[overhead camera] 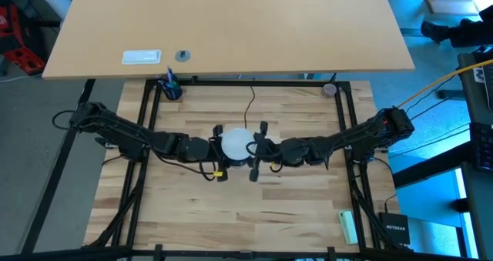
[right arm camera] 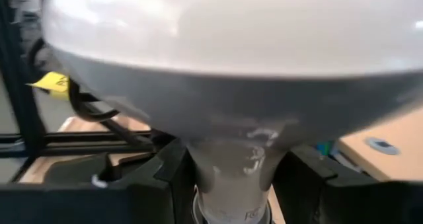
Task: Screw lightbulb
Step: Insert the lightbulb into the lamp
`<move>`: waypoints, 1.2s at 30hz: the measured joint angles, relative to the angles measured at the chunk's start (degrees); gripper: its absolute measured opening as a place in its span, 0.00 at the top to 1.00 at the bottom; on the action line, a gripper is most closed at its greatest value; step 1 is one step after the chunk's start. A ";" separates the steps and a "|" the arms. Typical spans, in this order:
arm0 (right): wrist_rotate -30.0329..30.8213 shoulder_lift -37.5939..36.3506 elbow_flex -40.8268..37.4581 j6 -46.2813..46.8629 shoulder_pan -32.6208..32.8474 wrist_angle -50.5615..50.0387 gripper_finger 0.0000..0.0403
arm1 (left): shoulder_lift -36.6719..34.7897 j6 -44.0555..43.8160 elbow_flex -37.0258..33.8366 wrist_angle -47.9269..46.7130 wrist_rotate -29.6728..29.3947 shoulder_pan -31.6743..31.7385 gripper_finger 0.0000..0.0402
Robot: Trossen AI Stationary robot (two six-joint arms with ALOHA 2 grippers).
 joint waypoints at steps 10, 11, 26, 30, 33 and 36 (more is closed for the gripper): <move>3.10 0.43 -0.14 1.01 0.66 1.66 0.60 | 0.66 -1.73 0.00 1.28 -2.03 -0.09 0.60; 2.67 0.43 -0.17 0.95 0.66 1.81 0.60 | 0.66 -1.66 0.00 0.97 -1.81 -0.10 0.60; -3.30 -0.75 -0.42 -1.16 0.50 1.33 0.47 | 0.63 -1.16 0.37 -0.55 -1.27 -0.22 0.59; -5.52 -0.77 -0.39 -1.86 0.51 1.67 0.42 | 0.63 -1.28 0.37 -0.53 -1.27 -0.26 0.59; -6.32 -1.33 -0.39 -2.12 0.51 1.17 0.38 | 0.63 -1.33 0.35 -0.58 -1.30 -0.24 0.59; -7.78 -3.14 -0.39 -2.23 0.57 -1.75 0.34 | 0.38 -1.65 0.36 -0.35 -1.35 -0.26 0.59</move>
